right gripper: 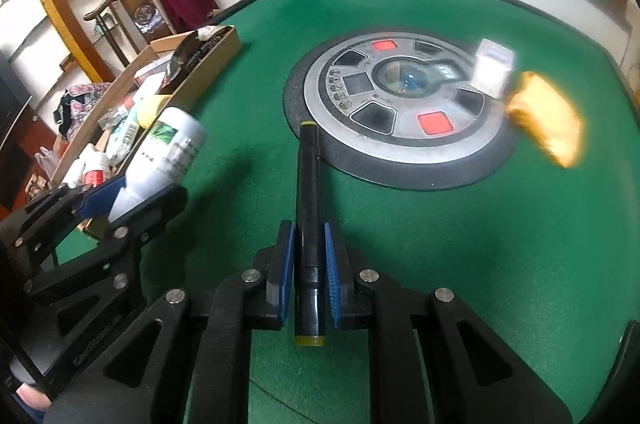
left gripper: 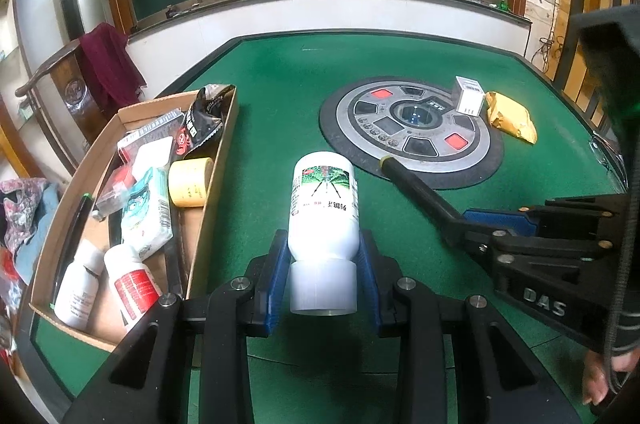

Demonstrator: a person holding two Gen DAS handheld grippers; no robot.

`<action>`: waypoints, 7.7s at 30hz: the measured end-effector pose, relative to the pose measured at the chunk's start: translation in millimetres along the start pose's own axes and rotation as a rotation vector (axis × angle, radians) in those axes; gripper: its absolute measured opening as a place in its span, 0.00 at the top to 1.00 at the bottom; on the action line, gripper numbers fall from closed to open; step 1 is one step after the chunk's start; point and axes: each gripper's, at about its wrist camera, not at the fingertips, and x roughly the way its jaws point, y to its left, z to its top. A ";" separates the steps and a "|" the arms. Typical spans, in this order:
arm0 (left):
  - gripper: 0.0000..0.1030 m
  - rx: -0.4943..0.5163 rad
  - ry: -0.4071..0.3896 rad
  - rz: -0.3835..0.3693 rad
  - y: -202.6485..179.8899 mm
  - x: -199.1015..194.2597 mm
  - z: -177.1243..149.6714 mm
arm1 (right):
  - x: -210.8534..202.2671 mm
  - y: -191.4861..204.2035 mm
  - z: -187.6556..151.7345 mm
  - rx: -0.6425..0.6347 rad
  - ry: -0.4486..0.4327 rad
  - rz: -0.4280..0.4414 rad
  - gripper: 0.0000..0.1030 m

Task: Organize objects
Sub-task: 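Lift the white bottle in the left gripper while the right lifts the black marker toward the tray, then lower the white bottle and black marker into the tray and open both grippers, then close the right gripper on the yellow packet while the left grasps the white barcode box, then carry the white box in the left gripper while the right carries the yellow packet toward the tray, then lower the white box and yellow packet into the tray and open both grippers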

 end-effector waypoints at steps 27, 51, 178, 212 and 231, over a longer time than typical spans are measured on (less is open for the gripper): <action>0.72 -0.160 -0.119 -0.014 74.6 -47.2 20.1 | -35.8 42.0 21.2 0.019 -0.132 0.151 0.88; 0.72 -0.421 0.073 0.017 237.4 38.5 -4.9 | 84.0 186.5 88.1 -0.104 0.024 0.221 0.88; 0.71 0.026 -0.140 0.057 -14.7 -22.2 4.8 | -58.6 -40.4 -38.0 0.069 -0.214 -0.035 0.64; 0.71 -0.362 -0.117 0.135 181.1 -23.0 -12.5 | 1.6 147.1 77.1 -0.114 -0.156 0.200 0.63; 0.66 -0.356 -0.079 0.107 195.1 1.9 -28.4 | 89.9 200.7 123.6 -0.173 -0.038 0.188 0.59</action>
